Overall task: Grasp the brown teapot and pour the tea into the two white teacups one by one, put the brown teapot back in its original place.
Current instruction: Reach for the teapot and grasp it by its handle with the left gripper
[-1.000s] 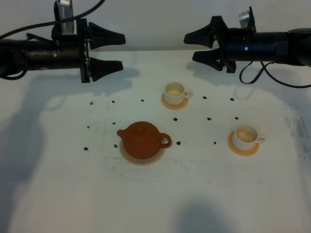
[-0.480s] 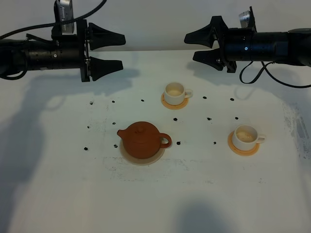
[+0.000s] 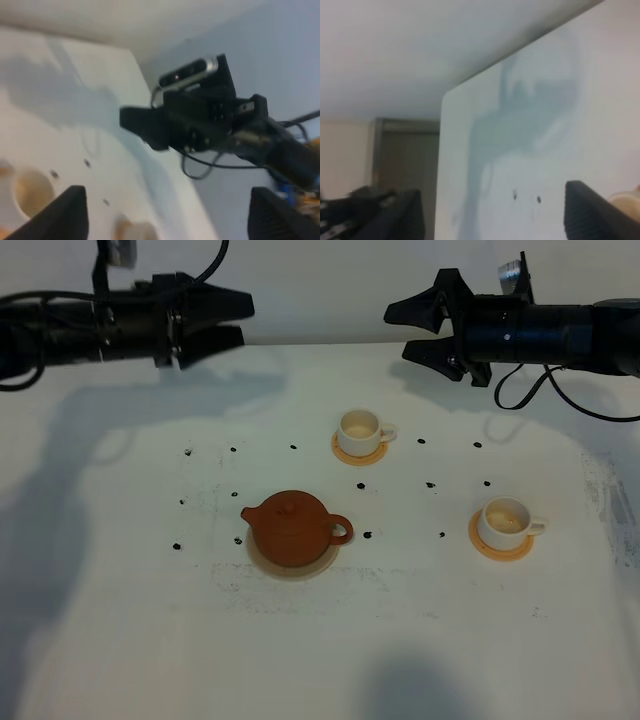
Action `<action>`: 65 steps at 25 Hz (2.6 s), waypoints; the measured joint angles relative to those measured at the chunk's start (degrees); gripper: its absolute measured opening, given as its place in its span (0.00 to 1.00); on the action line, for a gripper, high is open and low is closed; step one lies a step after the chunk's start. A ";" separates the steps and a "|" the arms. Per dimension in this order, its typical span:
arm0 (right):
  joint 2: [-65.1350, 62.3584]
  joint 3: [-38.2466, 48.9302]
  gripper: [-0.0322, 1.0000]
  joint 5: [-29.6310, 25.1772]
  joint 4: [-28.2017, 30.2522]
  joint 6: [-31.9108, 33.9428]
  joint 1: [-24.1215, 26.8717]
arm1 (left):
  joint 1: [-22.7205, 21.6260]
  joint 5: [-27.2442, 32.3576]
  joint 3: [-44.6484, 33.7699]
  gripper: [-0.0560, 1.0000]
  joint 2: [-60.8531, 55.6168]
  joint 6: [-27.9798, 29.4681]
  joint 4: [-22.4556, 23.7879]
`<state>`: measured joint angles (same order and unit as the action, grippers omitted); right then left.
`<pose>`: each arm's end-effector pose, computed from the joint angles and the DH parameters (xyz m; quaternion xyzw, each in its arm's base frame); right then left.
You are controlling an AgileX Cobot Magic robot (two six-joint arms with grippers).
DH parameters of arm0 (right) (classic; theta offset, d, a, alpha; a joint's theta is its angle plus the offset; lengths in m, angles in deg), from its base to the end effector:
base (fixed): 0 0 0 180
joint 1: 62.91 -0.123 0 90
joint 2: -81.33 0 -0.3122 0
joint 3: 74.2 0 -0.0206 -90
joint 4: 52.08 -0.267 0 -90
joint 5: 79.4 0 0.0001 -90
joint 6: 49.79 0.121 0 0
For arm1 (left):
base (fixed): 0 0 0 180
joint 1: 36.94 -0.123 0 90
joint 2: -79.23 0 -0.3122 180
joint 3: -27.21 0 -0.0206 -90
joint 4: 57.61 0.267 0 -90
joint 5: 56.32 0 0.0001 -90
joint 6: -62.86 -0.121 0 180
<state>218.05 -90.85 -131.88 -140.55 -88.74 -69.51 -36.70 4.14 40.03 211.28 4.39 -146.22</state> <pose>0.5165 0.1564 0.1820 0.0810 0.8094 0.5438 0.2062 0.5025 -0.1074 0.2111 0.0521 0.7918 -0.5308 0.2978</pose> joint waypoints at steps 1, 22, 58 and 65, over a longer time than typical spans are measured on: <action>0.00 0.00 0.60 0.06 0.03 0.07 0.00 | 0.00 -1.16 0.00 0.65 -0.86 -1.01 0.87; -0.50 0.00 0.60 -3.94 -2.96 -15.49 0.00 | 0.00 -23.91 0.00 0.62 -12.52 16.10 47.45; -43.72 0.00 0.55 3.87 99.87 33.11 -11.64 | 11.98 -24.43 -7.88 0.62 -34.28 53.70 93.30; -55.89 4.48 0.53 -0.53 100.64 33.71 -11.64 | 10.21 -33.92 -22.10 0.62 -42.84 57.40 93.16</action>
<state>162.16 -86.37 -132.41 -39.92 -55.03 -81.15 -26.49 -29.78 17.93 168.44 61.80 -53.06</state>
